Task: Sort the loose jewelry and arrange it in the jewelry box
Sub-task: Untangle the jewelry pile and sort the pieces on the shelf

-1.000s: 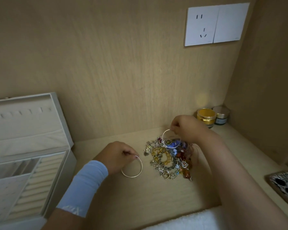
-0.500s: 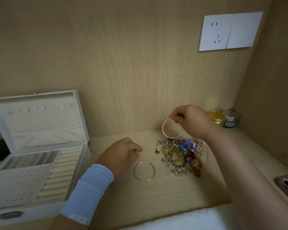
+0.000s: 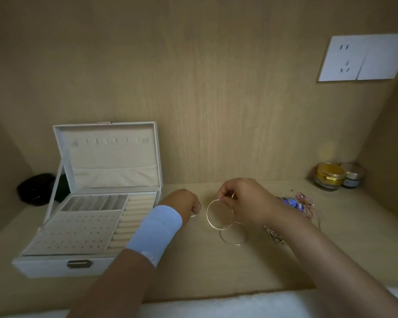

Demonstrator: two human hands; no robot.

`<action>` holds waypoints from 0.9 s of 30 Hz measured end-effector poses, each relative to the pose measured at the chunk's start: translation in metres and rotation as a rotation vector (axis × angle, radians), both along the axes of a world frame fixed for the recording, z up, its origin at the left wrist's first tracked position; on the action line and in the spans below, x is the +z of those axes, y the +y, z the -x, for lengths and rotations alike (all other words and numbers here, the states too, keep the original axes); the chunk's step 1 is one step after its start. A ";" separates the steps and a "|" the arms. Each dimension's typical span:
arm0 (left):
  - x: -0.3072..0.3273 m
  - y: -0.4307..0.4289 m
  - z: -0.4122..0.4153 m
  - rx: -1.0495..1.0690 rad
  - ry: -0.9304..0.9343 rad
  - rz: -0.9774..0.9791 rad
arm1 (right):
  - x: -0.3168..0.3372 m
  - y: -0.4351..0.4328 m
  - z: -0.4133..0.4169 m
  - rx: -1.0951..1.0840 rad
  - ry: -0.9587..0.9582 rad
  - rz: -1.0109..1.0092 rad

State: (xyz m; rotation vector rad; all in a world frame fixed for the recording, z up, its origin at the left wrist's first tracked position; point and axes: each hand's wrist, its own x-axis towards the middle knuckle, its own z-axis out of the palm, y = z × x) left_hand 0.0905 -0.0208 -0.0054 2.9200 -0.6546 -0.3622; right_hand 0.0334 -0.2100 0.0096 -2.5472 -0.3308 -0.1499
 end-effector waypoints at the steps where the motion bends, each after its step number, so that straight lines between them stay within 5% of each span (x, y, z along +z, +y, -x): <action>1: 0.001 -0.002 -0.005 -0.001 0.016 0.014 | -0.002 0.005 0.001 0.019 0.023 0.026; 8: 0.011 0.016 -0.005 0.005 -0.063 0.229 | -0.025 0.050 -0.003 0.112 0.094 0.170; 19: 0.003 0.016 0.035 -0.066 -0.110 -0.164 | -0.024 0.041 0.011 0.042 0.059 0.252; 23: -0.006 0.005 0.043 -0.083 -0.001 -0.194 | -0.025 0.018 0.037 0.025 0.090 0.454; 27: -0.010 0.002 0.040 -0.074 0.028 -0.185 | -0.036 0.011 0.045 0.052 0.143 0.449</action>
